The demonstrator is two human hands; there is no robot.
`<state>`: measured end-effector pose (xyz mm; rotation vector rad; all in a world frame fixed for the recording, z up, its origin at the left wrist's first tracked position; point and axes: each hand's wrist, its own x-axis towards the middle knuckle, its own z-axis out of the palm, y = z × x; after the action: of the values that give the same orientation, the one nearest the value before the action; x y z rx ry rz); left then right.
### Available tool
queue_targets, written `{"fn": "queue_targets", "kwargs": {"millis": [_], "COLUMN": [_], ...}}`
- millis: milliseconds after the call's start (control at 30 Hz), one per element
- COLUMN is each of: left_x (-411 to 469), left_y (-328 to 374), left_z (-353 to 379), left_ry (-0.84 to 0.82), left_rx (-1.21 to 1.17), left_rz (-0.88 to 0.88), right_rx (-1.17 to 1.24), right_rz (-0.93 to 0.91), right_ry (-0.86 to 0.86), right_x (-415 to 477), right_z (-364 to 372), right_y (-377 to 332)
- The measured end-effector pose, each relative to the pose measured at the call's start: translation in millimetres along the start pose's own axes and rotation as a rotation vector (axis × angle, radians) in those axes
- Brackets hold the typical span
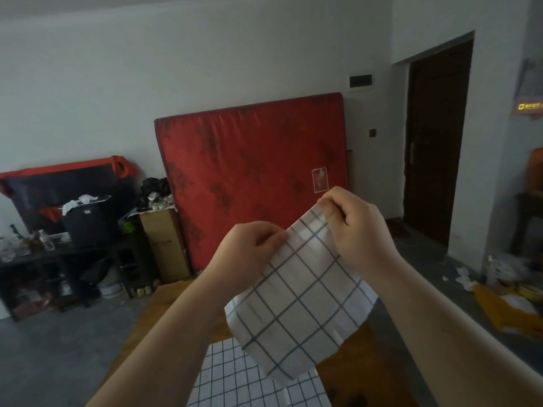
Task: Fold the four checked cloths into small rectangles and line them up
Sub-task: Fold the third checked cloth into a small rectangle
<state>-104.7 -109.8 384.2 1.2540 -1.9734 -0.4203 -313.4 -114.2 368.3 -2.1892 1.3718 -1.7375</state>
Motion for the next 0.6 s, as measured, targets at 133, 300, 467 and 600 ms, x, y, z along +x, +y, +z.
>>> {"fn": "queue_targets", "kwargs": {"millis": [133,300,467,600], "left_x": [-3,-5,-7,-5], "left_y": [-11,-22,-30,-25], "left_z": [-3,-17,-31,-33], "left_ry": [0.027,0.062,0.079,-0.004], "left_rx": [0.049,0.094,0.082,0.022], "left_rz": [0.011,-0.022,-0.047,-0.063], "right_rx": [0.011,0.031,0.081,0.098], "right_rz": [0.021,0.046,0.094,0.076], "right_ry": [0.077,0.119,0.136,0.114], "right_x": [3,12,18,17], "right_z": [1,0,2,10], "right_y": [8,16,20,16]}}
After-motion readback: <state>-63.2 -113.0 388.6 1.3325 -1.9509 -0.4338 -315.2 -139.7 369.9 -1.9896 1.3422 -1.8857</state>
